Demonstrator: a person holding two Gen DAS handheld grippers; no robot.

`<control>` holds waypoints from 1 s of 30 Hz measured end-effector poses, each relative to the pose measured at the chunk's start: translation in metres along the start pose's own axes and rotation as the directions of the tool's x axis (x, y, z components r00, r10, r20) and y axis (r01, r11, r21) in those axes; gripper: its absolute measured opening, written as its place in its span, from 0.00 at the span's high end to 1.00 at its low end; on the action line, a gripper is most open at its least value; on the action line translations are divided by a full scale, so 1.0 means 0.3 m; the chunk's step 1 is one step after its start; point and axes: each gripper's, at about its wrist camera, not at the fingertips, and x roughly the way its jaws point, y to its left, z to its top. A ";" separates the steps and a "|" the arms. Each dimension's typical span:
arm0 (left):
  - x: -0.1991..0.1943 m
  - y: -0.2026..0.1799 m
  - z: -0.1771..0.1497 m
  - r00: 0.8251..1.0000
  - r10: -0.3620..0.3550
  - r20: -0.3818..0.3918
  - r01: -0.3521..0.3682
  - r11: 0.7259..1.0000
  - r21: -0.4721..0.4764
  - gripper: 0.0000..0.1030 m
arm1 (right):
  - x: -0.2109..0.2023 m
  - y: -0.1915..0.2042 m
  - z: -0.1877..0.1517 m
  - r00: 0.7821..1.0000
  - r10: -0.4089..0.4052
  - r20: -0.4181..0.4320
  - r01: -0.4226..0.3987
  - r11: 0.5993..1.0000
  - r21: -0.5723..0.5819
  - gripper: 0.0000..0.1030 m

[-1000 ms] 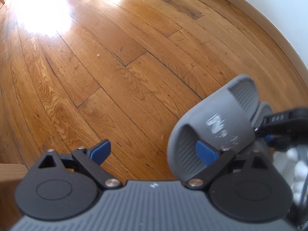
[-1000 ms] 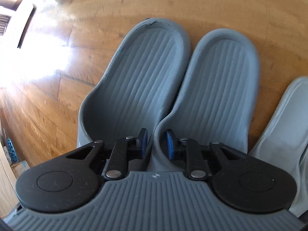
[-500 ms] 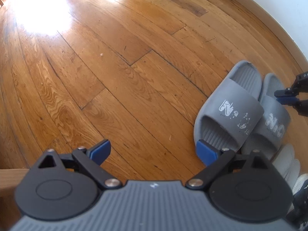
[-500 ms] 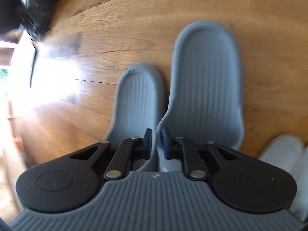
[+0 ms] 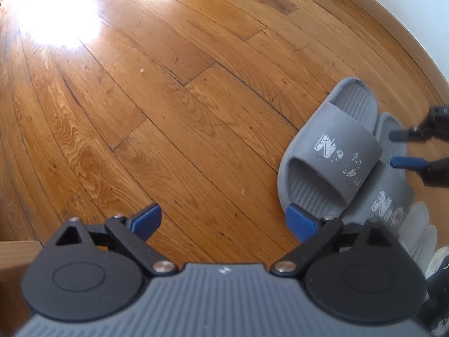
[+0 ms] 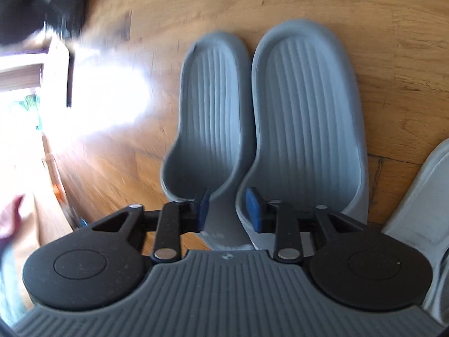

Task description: Organize scattered shoes

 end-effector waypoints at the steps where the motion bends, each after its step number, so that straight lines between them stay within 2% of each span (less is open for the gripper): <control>1: 0.000 -0.002 -0.001 1.000 -0.003 -0.001 0.003 1.000 0.003 0.07 | 0.003 0.003 0.006 1.000 -0.011 0.011 0.011 1.000 0.006 0.53; 6: -0.005 0.002 0.002 1.000 -0.009 0.002 0.009 1.000 0.015 0.07 | 0.014 0.016 -0.049 0.994 -0.108 0.011 0.109 0.994 -0.027 0.53; 9: -0.006 0.022 0.002 1.000 0.001 0.008 -0.001 1.000 0.002 0.07 | -0.056 0.076 -0.113 0.982 -0.163 0.100 0.180 0.964 -0.197 0.52; 10: -0.005 0.027 0.001 1.000 0.010 0.011 -0.010 1.000 0.001 0.07 | -0.082 0.101 -0.138 0.976 -0.163 0.141 0.199 0.931 -0.304 0.45; 11: -0.004 0.028 0.001 1.000 0.015 0.012 -0.015 1.000 0.001 0.07 | -0.105 0.118 -0.166 0.972 -0.157 0.176 0.216 0.892 -0.397 0.40; 13: 0.003 0.030 0.000 1.000 0.018 0.005 -0.018 1.000 -0.001 0.07 | -0.151 0.131 -0.259 0.960 -0.131 0.246 0.254 0.770 -0.585 0.14; 15: 0.011 0.025 -0.001 1.000 0.016 -0.005 -0.016 1.000 -0.005 0.07 | -0.166 0.120 -0.344 0.951 -0.104 0.290 0.286 0.646 -0.707 0.04; 16: 0.015 0.018 -0.002 1.000 0.016 -0.009 -0.016 1.000 -0.002 0.07 | -0.153 0.107 -0.383 0.951 -0.108 0.289 0.296 0.582 -0.758 0.02; 17: 0.015 0.014 -0.003 1.000 0.017 -0.009 -0.017 1.000 0.002 0.07 | -0.133 0.097 -0.406 0.952 -0.123 0.280 0.301 0.538 -0.787 0.02; 18: 0.014 0.005 -0.006 1.000 0.020 -0.007 -0.020 1.000 0.013 0.07 | -0.104 0.085 -0.431 0.951 -0.155 0.267 0.309 0.491 -0.814 0.02; 19: 0.013 -0.004 -0.009 1.000 0.022 -0.004 -0.022 0.999 0.027 0.07 | -0.060 0.066 -0.467 0.942 -0.214 0.258 0.327 0.422 -0.846 0.02; 21: 0.011 -0.011 -0.013 1.000 0.021 -0.003 -0.021 0.999 0.038 0.07 | -0.007 0.036 -0.512 0.913 -0.284 0.292 0.377 0.315 -0.871 0.02; 22: 0.012 -0.010 -0.014 1.000 0.021 -0.003 -0.021 0.999 0.039 0.07 | 0.022 0.025 -0.530 0.890 -0.313 0.331 0.415 0.258 -0.872 0.03; 24: 0.015 -0.007 -0.015 1.000 0.024 -0.007 -0.024 0.999 0.034 0.07 | 0.058 0.016 -0.533 0.849 -0.342 0.403 0.482 0.186 -0.856 0.06; 25: 0.018 -0.003 -0.013 1.000 0.026 -0.010 -0.026 0.999 0.029 0.07 | 0.063 0.016 -0.529 0.833 -0.346 0.432 0.508 0.168 -0.845 0.07; 27: 0.024 0.002 -0.013 0.999 0.029 -0.015 -0.029 0.999 0.026 0.07 | 0.046 0.017 -0.512 0.826 -0.343 0.447 0.524 0.176 -0.833 0.07; 30: 0.034 0.009 -0.015 0.999 0.041 -0.026 -0.040 0.999 0.024 0.07 | 0.011 0.016 -0.465 0.829 -0.343 0.443 0.535 0.255 -0.805 0.07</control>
